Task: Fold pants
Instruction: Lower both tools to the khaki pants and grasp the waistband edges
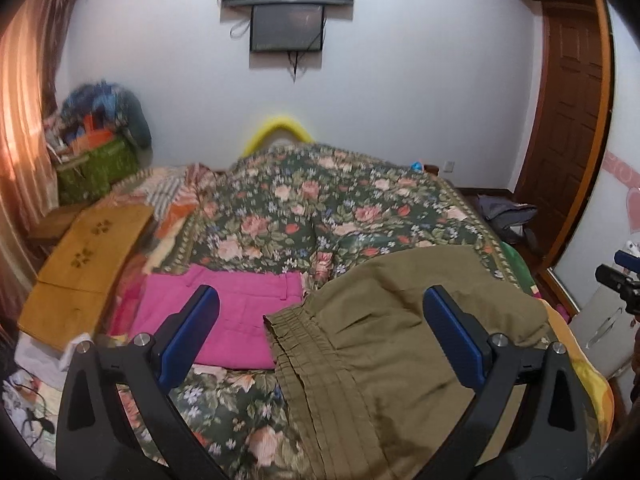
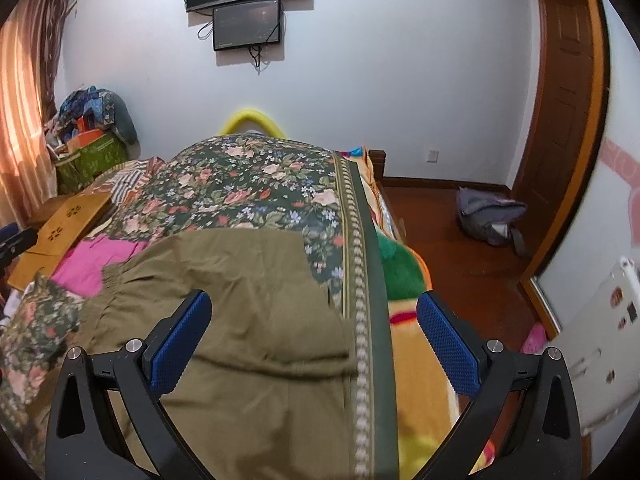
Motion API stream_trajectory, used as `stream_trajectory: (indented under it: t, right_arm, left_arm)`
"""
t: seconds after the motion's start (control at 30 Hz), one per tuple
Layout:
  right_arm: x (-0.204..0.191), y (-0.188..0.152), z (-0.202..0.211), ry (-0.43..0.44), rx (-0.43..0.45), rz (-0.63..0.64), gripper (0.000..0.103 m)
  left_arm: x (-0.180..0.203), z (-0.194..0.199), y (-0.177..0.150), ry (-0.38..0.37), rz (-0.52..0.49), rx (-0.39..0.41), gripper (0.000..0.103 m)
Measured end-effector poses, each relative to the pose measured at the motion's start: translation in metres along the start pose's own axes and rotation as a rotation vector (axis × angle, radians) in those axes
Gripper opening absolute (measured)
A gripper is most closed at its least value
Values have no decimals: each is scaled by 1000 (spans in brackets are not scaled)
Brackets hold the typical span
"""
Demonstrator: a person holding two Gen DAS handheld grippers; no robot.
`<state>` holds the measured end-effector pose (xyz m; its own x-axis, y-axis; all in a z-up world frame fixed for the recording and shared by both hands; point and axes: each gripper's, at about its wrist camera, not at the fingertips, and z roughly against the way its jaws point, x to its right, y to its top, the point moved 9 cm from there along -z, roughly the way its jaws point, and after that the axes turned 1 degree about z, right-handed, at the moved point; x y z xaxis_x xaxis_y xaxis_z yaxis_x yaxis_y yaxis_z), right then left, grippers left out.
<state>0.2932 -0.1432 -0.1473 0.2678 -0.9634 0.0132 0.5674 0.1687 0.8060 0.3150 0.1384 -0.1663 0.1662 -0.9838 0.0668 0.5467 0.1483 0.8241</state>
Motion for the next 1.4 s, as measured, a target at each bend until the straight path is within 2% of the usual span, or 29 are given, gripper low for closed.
stream_trajectory:
  t: [0.17, 0.27, 0.37, 0.5, 0.6, 0.67, 0.8, 0.9, 0.97, 1.03, 1.1, 1.17, 1.33, 1.4]
  right_arm:
    - [1, 20, -37, -3, 3, 52, 102]
    - [-3, 26, -62, 53, -12, 67, 102]
    - [-5, 28, -86, 107, -38, 61, 102]
    - [-6, 32, -119, 100, -75, 101, 102]
    - [-4, 29, -144, 88, -114, 144, 102]
    - [-3, 27, -163, 88, -154, 163, 101]
    - [-4, 22, -194, 122, -217, 164, 100]
    - [-9, 19, -209, 138, -251, 186, 99]
    - [-15, 16, -220, 160, -281, 204, 90]
    - [-21, 11, -229, 166, -313, 221, 89]
    - [-25, 10, -237, 172, -320, 223, 89]
    - [-27, 6, -241, 178, -330, 220, 89]
    - [-20, 1, -250, 253, -390, 122, 89]
    - [-23, 1, -250, 263, -388, 120, 83]
  left_arm:
    - [-25, -56, 0, 7, 20, -85, 103]
    - [-39, -83, -5, 20, 31, -116, 103]
    - [-50, -111, -16, 14, 23, -171, 103]
    - [-54, -141, -35, -4, 16, -247, 103]
    - [-55, -157, -50, -16, 7, -302, 96]
    - [-54, -169, -59, -23, 1, -339, 87]
    - [-52, -184, -74, -19, -24, -385, 85]
    - [-53, -192, -81, -38, 8, -412, 85]
    - [-54, -197, -83, -49, 36, -424, 85]
    - [-56, -200, -84, -61, 62, -430, 85]
    - [-54, -201, -84, -63, 48, -422, 81]
    - [-46, -200, -86, -97, 41, -430, 62]
    - [-42, -197, -86, -83, 33, -432, 59]
    - [-42, -196, -85, -86, 47, -439, 57]
